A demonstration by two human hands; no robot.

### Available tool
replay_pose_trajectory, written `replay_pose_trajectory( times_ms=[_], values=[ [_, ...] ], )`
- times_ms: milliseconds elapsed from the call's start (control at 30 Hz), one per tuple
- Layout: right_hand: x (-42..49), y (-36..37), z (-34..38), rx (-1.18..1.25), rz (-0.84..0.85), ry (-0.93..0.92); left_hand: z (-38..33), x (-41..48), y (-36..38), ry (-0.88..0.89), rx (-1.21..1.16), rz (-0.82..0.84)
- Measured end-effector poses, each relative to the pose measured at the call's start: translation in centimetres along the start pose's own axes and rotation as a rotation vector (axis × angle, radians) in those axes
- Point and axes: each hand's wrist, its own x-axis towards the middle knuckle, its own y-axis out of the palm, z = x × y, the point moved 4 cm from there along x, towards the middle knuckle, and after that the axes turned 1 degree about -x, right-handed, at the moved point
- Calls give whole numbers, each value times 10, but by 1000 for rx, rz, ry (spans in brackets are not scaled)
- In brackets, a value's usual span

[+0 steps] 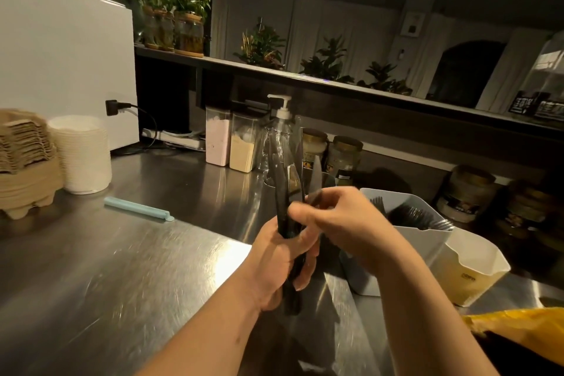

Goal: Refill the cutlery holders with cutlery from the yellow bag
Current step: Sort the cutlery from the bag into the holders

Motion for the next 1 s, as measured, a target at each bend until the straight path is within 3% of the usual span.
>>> replay_pose_trajectory(
  times_ms=[167, 533, 1000],
  values=[
    [2, -1, -8, 286, 24, 3, 0, 0, 2, -2, 42, -15],
    [8, -9, -24, 441, -23, 52, 4, 2, 5, -74, -65, -5],
    [4, -4, -23, 291, -56, 26, 6, -1, 8, -112, -20, 45]
  ],
)
